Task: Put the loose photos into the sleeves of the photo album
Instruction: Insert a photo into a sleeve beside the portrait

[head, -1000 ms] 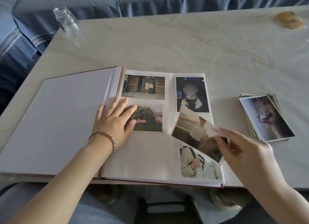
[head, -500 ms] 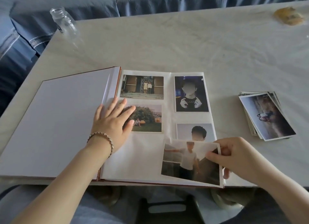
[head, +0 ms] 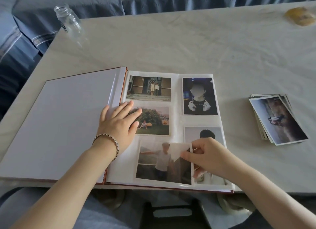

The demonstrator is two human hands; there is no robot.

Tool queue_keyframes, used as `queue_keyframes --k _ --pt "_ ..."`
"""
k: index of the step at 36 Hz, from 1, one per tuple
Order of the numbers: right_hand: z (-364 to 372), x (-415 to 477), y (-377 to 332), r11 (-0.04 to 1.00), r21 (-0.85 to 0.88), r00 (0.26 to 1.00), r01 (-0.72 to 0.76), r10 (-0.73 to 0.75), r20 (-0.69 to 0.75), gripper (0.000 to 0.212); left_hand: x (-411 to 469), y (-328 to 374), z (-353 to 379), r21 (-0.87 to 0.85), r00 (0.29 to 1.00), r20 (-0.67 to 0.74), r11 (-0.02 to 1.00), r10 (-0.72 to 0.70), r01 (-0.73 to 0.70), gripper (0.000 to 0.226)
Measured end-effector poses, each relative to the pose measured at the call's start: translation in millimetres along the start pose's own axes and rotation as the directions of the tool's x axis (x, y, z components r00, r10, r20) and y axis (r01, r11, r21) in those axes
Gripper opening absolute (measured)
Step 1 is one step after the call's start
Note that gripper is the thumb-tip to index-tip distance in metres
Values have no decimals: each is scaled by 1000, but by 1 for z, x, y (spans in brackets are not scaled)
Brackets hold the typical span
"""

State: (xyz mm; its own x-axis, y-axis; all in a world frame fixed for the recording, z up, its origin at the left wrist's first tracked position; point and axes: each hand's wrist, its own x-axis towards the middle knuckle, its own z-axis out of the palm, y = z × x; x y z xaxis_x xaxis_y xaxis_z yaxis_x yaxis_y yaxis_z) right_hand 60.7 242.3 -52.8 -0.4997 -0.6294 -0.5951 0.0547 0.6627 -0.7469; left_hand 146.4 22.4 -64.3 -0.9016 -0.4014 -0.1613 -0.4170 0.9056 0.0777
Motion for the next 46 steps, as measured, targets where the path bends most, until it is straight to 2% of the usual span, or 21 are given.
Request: queue_keyframes --k 6,12,22,26,31,37,42,46 --pt "-17 -3 3 992 117 998 -42 48 -50 6 0 1 -1 -12 1000 -15 1000 1 -2 44" --pt "-12 -2 4 994 103 998 -36 42 -53 6 4 -2 -6 48 999 33 999 17 -19 58" --pt "14 6 -17 985 146 995 -88 95 -36 8 2 -2 -4 59 1000 0 998 27 -27 64" --pt "12 7 -22 990 89 994 -108 108 -3 12 2 -2 -3 56 1000 -6 998 23 -22 65" --pt "10 5 -19 987 60 984 -146 151 -90 18 2 -2 -2 57 1000 -8 998 17 -16 64" --pt "28 2 -13 995 -50 968 -90 76 -241 17 1 -1 -3 64 1000 -7 998 16 -16 62" --pt "36 -1 -8 975 -221 932 -10 -71 -355 25 1 0 -4 70 1000 0 997 12 -12 61" --pt "38 -4 -10 957 -288 909 35 -150 -389 17 1 0 -4 72 1000 4 997 7 -8 60"
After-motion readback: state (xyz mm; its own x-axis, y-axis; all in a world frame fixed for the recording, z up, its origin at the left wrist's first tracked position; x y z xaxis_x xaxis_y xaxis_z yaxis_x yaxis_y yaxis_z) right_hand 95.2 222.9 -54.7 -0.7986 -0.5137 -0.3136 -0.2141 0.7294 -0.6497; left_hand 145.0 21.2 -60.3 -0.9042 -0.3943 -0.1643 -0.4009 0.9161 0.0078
